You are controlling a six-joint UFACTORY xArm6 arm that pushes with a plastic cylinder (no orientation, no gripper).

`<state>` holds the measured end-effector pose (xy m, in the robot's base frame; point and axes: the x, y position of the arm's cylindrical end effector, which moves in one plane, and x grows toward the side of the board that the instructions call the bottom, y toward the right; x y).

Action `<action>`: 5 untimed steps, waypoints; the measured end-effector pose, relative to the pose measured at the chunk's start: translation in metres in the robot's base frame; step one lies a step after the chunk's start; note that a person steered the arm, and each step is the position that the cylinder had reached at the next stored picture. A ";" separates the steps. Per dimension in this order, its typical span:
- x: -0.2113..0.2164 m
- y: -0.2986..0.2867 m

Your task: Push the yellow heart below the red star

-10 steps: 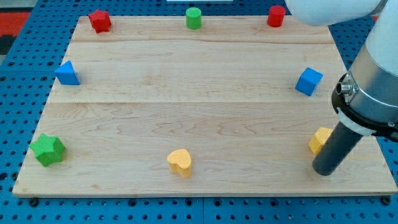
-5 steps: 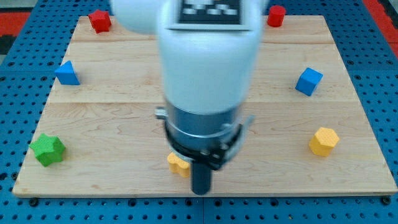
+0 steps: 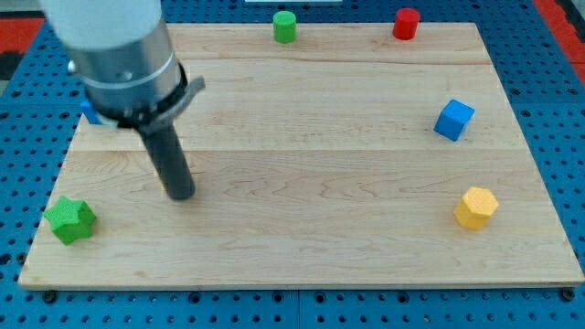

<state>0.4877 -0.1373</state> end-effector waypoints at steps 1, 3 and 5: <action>-0.046 -0.039; -0.091 -0.059; -0.161 -0.052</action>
